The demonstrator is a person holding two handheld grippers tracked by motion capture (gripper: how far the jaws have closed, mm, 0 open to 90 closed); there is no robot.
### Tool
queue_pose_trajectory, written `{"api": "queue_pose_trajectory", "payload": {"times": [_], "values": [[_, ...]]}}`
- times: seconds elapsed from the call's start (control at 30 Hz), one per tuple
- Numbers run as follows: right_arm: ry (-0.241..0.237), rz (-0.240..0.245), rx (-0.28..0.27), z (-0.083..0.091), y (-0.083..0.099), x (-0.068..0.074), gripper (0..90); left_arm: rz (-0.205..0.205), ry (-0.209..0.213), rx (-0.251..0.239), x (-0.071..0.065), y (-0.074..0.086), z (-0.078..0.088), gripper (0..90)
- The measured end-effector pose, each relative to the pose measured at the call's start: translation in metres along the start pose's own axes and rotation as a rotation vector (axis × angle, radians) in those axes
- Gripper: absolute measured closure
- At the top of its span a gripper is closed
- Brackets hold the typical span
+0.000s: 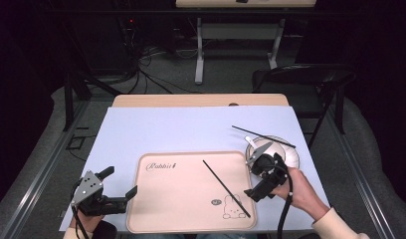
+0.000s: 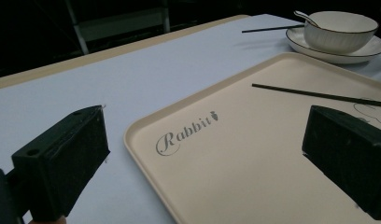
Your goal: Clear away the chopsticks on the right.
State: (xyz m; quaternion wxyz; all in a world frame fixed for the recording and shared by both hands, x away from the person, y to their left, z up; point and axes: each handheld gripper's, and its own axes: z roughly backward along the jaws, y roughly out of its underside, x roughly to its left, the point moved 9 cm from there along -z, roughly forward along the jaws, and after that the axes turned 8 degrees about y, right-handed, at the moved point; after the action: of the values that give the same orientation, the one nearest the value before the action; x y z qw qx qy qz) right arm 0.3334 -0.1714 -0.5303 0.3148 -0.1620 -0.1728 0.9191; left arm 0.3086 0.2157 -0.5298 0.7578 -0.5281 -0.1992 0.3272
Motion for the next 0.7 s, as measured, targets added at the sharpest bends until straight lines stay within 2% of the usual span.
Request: {"api": "queue_pose_trajectory", "payload": {"times": [0.1,0.2,0.23,0.37,0.47,0.5,0.53,0.57,0.67,0.7], "values": [[0.028,0.019,-0.002,0.010,-0.001,-0.021,0.0,0.004,-0.002,-0.001,0.000,0.000,0.000,0.1],[0.055,0.017,-0.005,0.018,-0.001,-0.040,0.0,0.001,-0.001,0.001,0.000,0.000,0.000,0.1],[0.063,0.030,0.008,0.020,-0.001,-0.047,0.0,0.002,-0.001,0.001,0.000,0.000,0.000,0.1],[0.064,0.071,0.018,0.022,0.000,-0.067,0.0,0.001,0.000,-0.001,0.000,0.000,0.000,0.0],[0.055,0.060,0.023,0.022,0.000,-0.075,0.0,0.003,0.000,-0.001,0.000,0.000,0.000,0.0],[0.051,0.071,0.014,0.022,-0.001,-0.085,0.0,0.002,0.001,-0.001,0.000,0.000,0.000,0.1],[0.051,0.071,0.014,0.022,-0.001,-0.085,0.0,0.001,0.002,0.001,0.000,0.000,0.000,0.1],[0.061,0.063,0.019,0.022,-0.001,-0.095,0.0,0.000,0.001,0.002,0.000,0.000,0.000,0.0],[0.050,0.063,0.023,0.023,0.000,-0.103,0.0,-0.001,0.001,0.003,0.000,0.000,0.000,0.0],[0.048,0.057,0.021,0.024,-0.001,-0.112,0.0,0.000,0.001,0.003,0.000,0.000,0.000,0.1]]}}
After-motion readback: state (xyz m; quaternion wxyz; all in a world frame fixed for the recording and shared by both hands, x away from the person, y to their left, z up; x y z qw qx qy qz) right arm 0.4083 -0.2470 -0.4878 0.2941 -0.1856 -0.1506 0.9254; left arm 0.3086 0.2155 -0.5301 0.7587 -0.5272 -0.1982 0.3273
